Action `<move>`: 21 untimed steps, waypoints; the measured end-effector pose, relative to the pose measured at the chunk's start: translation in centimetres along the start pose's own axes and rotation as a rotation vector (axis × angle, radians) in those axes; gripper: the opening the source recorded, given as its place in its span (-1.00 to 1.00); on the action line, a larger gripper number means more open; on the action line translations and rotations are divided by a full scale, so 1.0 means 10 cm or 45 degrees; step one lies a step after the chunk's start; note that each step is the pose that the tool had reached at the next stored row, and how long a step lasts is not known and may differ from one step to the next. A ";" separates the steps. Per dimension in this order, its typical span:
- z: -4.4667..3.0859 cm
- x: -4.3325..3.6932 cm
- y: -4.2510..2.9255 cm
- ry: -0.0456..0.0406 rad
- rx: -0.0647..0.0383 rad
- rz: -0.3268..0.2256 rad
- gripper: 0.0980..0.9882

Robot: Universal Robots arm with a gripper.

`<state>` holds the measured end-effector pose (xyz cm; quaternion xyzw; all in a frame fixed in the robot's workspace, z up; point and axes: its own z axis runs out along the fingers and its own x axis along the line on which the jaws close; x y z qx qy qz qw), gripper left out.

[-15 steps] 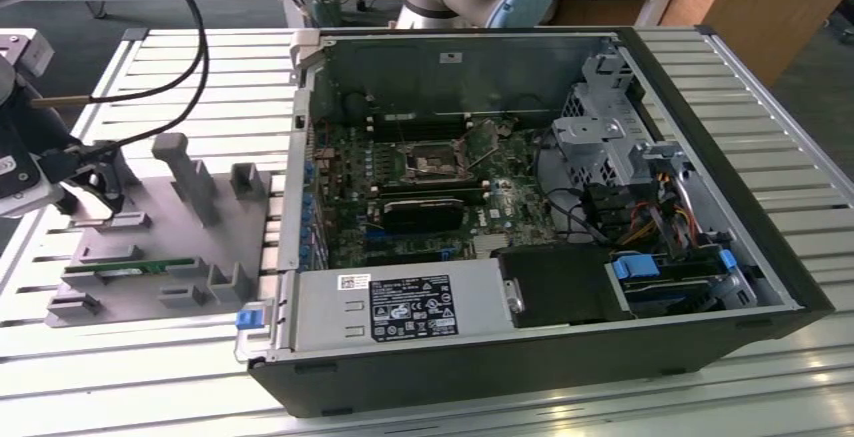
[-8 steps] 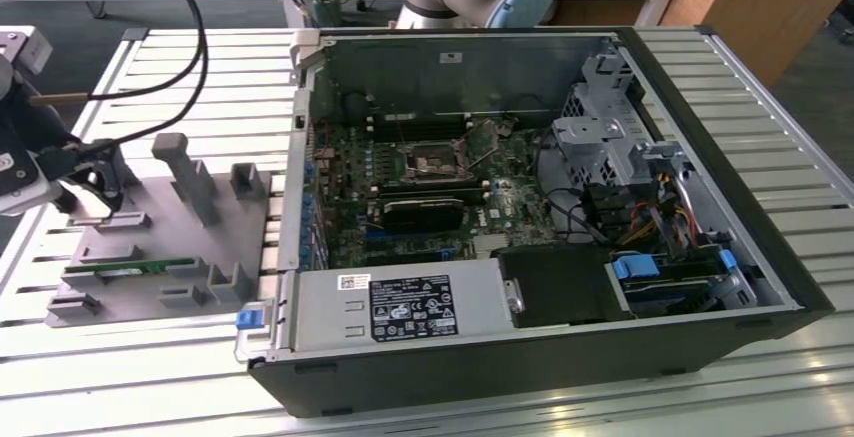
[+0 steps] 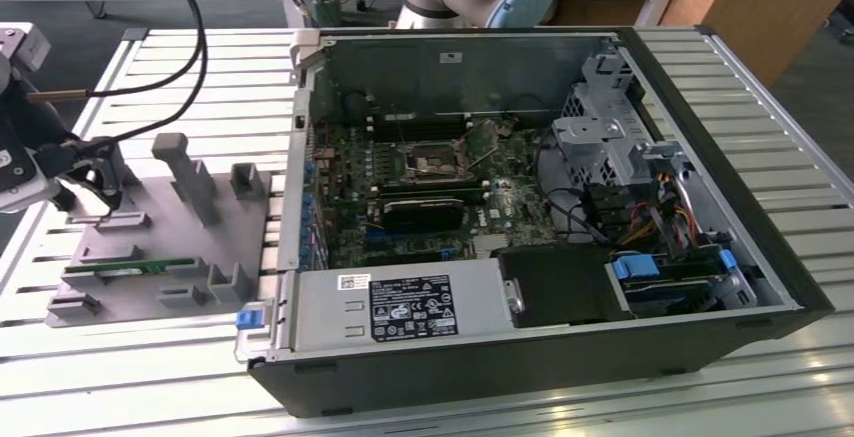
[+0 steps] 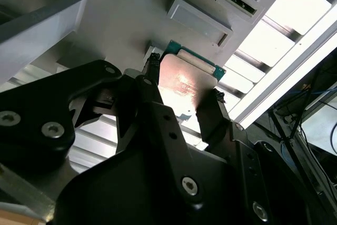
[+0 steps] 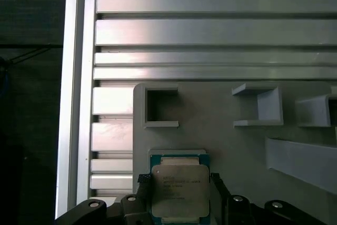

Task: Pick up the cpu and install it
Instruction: 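Pick up the cpu and move it towards the insertion slot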

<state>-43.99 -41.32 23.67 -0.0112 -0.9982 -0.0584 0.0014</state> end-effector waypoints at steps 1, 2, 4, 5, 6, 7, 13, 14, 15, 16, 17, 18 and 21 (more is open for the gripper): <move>-0.002 0.000 0.001 0.000 0.000 0.000 -0.02; -0.005 0.000 0.002 0.000 0.000 0.000 -0.02; -0.012 0.000 0.004 0.000 0.000 0.000 -0.02; -0.015 0.000 0.005 0.000 0.000 0.000 -0.02; -0.017 0.000 0.006 0.000 0.000 0.000 -0.02; -0.021 0.000 0.007 0.000 0.000 0.000 -0.02; -0.040 0.000 0.013 0.000 0.000 0.000 -0.02; -0.043 0.000 0.014 0.000 0.000 0.000 -0.02; -0.045 0.000 0.014 0.000 0.000 0.000 -0.02; -0.048 0.000 0.015 0.000 0.000 0.000 -0.02; -0.050 0.000 0.016 0.000 0.000 0.000 -0.02; -0.053 0.000 0.016 0.000 0.000 0.000 -0.02; -0.062 0.001 0.018 0.000 0.000 0.000 -0.02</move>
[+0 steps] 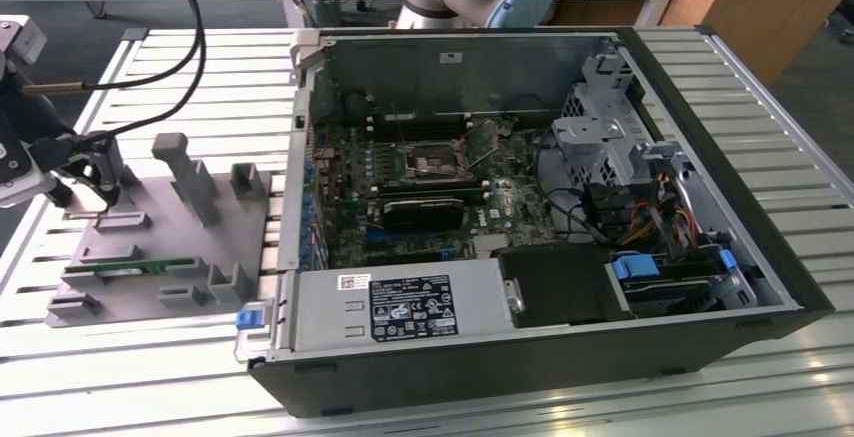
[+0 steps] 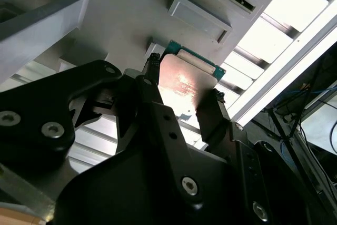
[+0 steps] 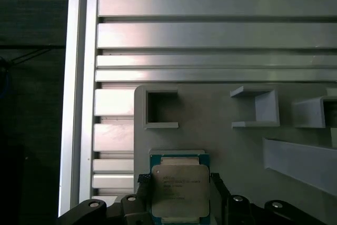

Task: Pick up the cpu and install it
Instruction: 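Pick up the cpu and move it towards the insertion slot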

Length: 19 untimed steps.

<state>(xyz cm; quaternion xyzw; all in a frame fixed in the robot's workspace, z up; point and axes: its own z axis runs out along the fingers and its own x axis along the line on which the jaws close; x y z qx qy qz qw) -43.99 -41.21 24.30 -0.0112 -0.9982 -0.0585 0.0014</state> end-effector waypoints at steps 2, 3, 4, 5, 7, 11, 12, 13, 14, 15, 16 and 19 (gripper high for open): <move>-0.005 0.000 0.001 0.000 0.000 0.000 -0.02; -0.007 0.000 0.002 0.000 0.000 0.000 -0.02; -0.010 0.000 0.003 0.000 0.000 0.000 -0.02; -0.013 0.000 0.003 0.000 0.000 0.000 -0.02; -0.018 0.000 0.005 0.000 0.000 0.000 -0.02; -0.033 0.000 0.008 0.000 0.000 0.000 -0.02; -0.037 0.000 0.009 0.000 0.000 0.000 -0.02; -0.044 0.000 0.011 0.000 0.000 0.000 -0.02; -0.050 0.000 0.012 0.000 0.000 0.000 -0.02; -0.057 0.001 0.014 0.000 0.000 0.000 -0.02; -0.065 0.000 0.016 0.000 0.000 0.000 -0.02; -0.083 0.000 0.021 0.000 0.000 0.000 -0.02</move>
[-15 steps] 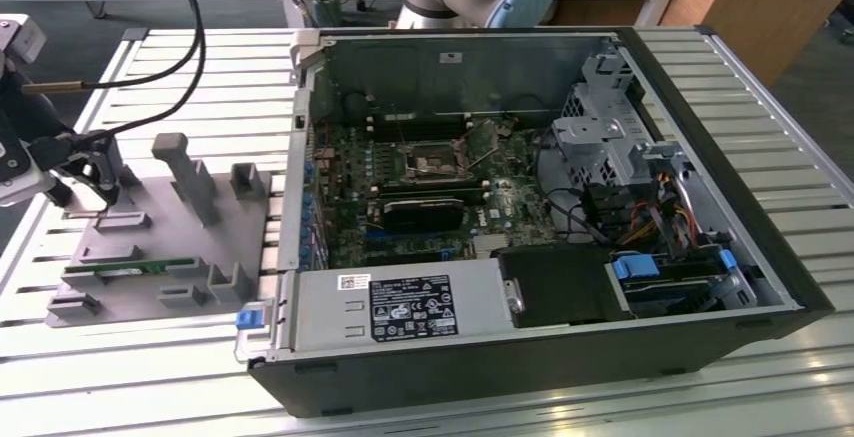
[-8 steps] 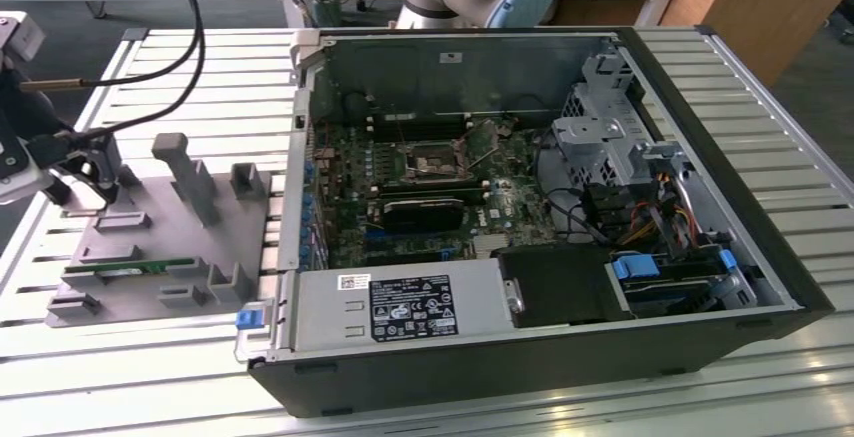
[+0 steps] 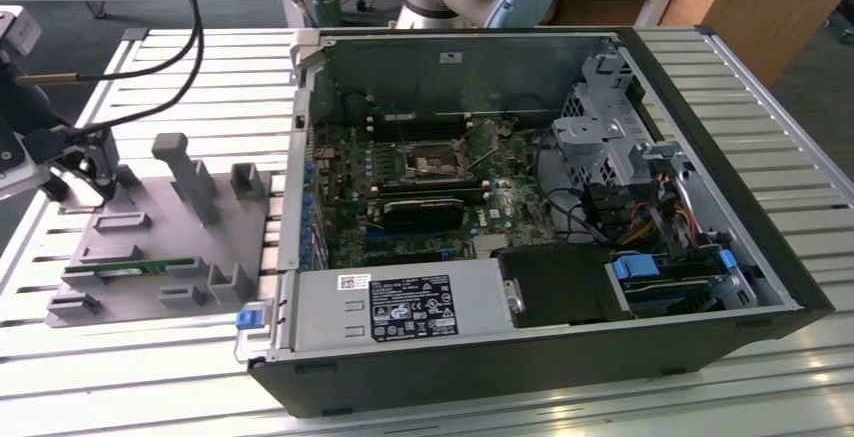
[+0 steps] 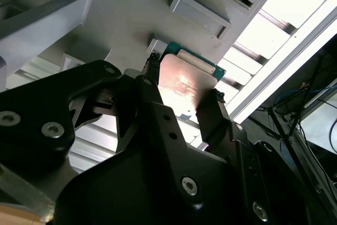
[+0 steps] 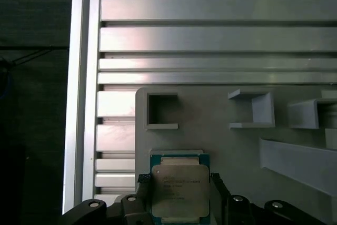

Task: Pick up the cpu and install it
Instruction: 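Pick up the cpu and move it towards the insertion slot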

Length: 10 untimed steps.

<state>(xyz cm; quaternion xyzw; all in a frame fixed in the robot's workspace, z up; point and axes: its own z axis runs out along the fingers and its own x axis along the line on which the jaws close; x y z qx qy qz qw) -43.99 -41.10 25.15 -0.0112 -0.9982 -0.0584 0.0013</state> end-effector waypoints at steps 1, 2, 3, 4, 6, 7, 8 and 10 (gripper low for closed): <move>-0.005 0.000 0.001 0.000 0.000 0.000 -0.02; -0.015 0.000 0.003 0.000 0.000 0.000 -0.02; -0.019 0.000 0.004 0.000 0.000 0.000 -0.02; -0.024 0.001 0.006 0.000 0.000 0.000 -0.02; -0.040 0.001 0.008 0.000 0.000 0.000 -0.02; -0.045 0.001 0.010 0.000 0.000 0.000 -0.02; -0.050 0.000 0.010 0.000 0.000 0.000 -0.02; -0.061 0.001 0.013 0.000 0.000 0.000 -0.02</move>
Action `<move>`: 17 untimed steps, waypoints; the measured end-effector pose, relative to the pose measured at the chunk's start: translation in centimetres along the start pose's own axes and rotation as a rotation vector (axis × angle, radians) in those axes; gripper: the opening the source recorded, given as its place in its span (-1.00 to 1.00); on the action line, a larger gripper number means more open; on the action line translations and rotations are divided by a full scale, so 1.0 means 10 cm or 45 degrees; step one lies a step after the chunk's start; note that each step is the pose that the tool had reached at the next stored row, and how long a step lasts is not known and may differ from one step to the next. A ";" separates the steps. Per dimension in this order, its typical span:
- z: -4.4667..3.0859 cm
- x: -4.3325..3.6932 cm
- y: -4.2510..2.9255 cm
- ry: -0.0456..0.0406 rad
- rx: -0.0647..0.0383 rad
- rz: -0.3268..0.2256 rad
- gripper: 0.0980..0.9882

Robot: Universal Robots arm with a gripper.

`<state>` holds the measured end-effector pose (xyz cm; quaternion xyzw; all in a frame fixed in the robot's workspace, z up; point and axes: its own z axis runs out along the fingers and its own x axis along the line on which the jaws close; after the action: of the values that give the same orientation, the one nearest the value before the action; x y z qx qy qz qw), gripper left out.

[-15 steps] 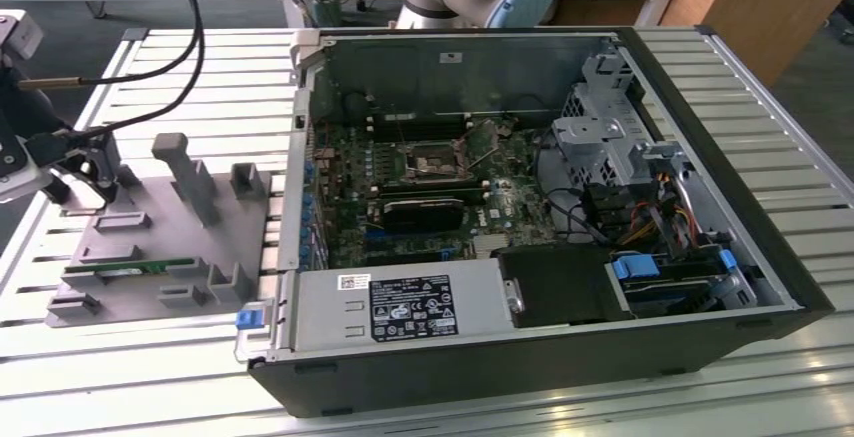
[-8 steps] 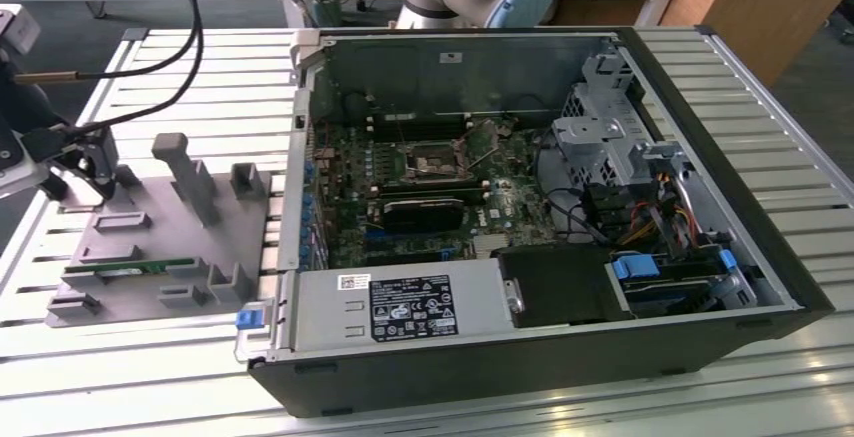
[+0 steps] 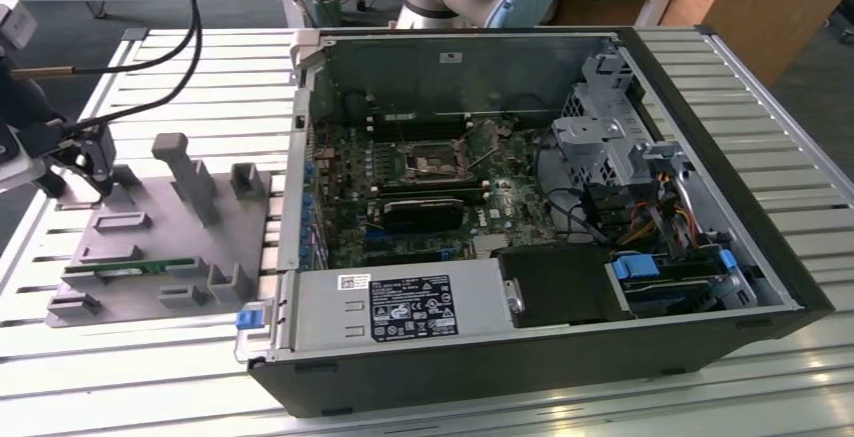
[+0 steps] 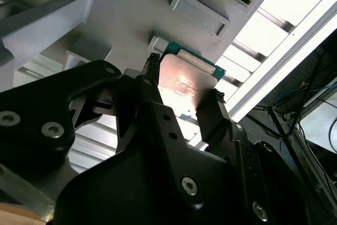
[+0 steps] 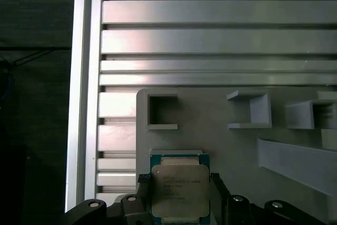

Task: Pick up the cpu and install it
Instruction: 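Pick up the cpu and move it towards the insertion slot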

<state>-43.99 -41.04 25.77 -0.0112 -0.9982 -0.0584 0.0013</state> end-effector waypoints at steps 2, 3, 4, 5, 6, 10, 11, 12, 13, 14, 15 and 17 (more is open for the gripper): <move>-0.011 0.000 0.002 0.000 0.000 0.000 -0.02; -0.016 0.000 0.004 0.000 0.000 0.000 -0.02; -0.021 0.000 0.005 0.000 0.000 0.000 -0.02; -0.026 0.000 0.007 0.000 0.000 0.000 -0.02; -0.031 0.000 0.008 0.000 0.000 0.000 -0.02; -0.055 0.000 0.014 0.000 0.000 0.000 -0.02; -0.061 0.000 0.016 0.000 0.000 0.000 -0.02; -0.066 0.000 0.017 0.000 0.000 0.000 -0.02; -0.071 0.000 0.018 0.000 0.000 0.000 -0.02; -0.076 0.001 0.020 0.000 0.000 0.000 -0.02; -0.084 0.001 0.022 0.000 0.000 0.000 -0.02; -0.104 0.001 0.028 0.000 0.000 0.000 -0.02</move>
<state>-44.00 -40.88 26.84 -0.0112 -0.9982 -0.0583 0.0014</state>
